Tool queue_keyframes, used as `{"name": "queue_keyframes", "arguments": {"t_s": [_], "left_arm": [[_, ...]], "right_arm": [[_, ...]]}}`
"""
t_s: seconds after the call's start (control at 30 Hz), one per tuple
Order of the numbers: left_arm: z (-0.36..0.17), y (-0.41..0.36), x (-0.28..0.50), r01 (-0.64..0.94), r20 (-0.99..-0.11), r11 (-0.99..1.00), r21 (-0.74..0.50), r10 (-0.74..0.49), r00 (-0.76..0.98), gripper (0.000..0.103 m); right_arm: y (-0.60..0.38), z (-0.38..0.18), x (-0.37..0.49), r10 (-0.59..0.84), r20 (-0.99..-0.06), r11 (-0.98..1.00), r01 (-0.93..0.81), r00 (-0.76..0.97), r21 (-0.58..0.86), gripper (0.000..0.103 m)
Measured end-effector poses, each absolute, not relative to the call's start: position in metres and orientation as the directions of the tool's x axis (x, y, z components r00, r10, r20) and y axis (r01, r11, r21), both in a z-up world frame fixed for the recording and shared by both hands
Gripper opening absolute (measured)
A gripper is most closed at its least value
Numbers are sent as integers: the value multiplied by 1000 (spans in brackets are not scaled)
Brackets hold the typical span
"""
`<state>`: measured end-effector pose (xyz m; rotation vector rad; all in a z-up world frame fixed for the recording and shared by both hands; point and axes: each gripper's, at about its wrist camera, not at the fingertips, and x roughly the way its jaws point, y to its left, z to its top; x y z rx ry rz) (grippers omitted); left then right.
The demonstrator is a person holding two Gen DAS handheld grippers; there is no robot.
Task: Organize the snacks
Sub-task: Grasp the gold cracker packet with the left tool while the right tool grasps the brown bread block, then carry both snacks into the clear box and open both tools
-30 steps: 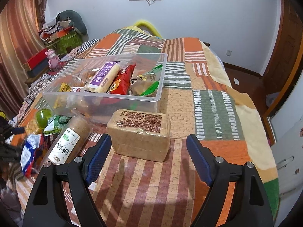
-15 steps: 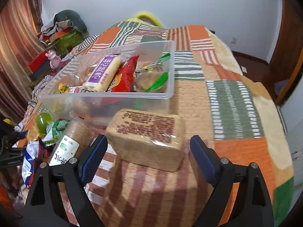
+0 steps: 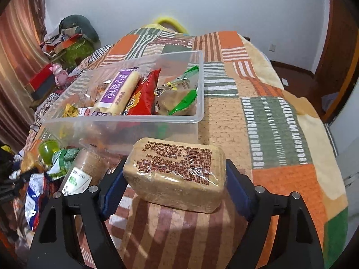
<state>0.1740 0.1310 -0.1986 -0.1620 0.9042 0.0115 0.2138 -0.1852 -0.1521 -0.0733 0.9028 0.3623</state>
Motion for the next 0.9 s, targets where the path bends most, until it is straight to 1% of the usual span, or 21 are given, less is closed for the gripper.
{"name": "queue_keyframes", "arguments": {"t_s": [0.1, 0.3, 0.57, 0.73, 0.9], "left_arm": [[-184, 132, 172, -84, -765, 987, -135, -50, 642, 73], [-154, 124, 178, -62, -718, 989, -133, -53, 694, 73], [-120, 101, 209, -7, -659, 989, -150, -94, 747, 74], [-111, 85, 234, 19, -643, 988, -152, -113, 758, 74], [-115, 69, 261, 41, -653, 988, -149, -129, 746, 74]], "right_arm": [[-186, -142, 208, 274, -760, 934, -351, 590, 64, 79], [-190, -113, 202, 312, -707, 927, -366, 635, 81, 79], [-178, -87, 216, 347, -639, 922, -373, 687, 101, 79], [-169, -83, 228, 360, -612, 920, -378, 704, 106, 79], [-160, -91, 243, 371, -620, 918, -375, 691, 132, 79]]}}
